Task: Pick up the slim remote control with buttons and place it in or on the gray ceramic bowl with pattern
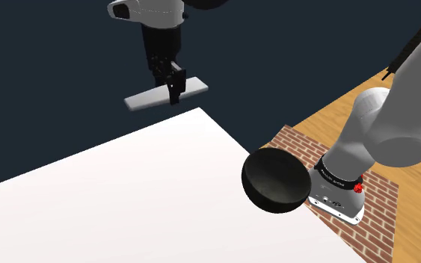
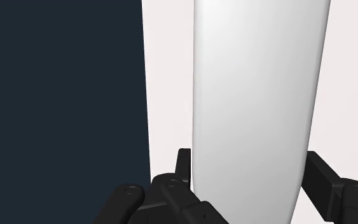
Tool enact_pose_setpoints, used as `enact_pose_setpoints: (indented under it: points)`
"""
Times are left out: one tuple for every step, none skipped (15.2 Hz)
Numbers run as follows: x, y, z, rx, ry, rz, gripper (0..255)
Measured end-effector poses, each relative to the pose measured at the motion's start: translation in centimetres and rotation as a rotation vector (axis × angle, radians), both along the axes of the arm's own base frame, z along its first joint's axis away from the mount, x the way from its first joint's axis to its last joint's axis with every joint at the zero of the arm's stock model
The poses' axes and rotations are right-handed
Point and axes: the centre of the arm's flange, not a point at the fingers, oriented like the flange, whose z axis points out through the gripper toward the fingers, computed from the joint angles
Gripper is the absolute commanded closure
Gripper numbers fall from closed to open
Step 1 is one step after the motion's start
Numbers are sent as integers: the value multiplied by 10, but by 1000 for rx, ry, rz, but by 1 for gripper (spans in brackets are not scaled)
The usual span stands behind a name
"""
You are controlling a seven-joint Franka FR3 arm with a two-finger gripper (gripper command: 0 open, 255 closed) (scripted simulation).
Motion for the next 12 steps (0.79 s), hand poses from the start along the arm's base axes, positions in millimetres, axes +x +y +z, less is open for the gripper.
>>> enact_pose_setpoints:
  points:
    - [-10, -1, 1, 0, 0, 0, 255]
    - [-22, 0, 4, 0, 1, 1, 255]
    - [-34, -3, 3, 0, 0, 1, 255]
    - [-45, -4, 4, 0, 0, 1, 255]
    - [-58, -7, 6, 0, 1, 1, 255]
    - [-67, -9, 5, 0, 0, 1, 255]
    - [-82, -11, 5, 0, 1, 1, 255]
    - [-98, -13, 5, -1, 1, 1, 255]
    - [-111, -16, 4, 0, 0, 1, 255]
    - [-124, -19, 5, 0, 1, 1, 255]
    - [-136, -21, 3, 0, 0, 1, 255]
    - [-148, -23, 2, -1, 0, 1, 255]
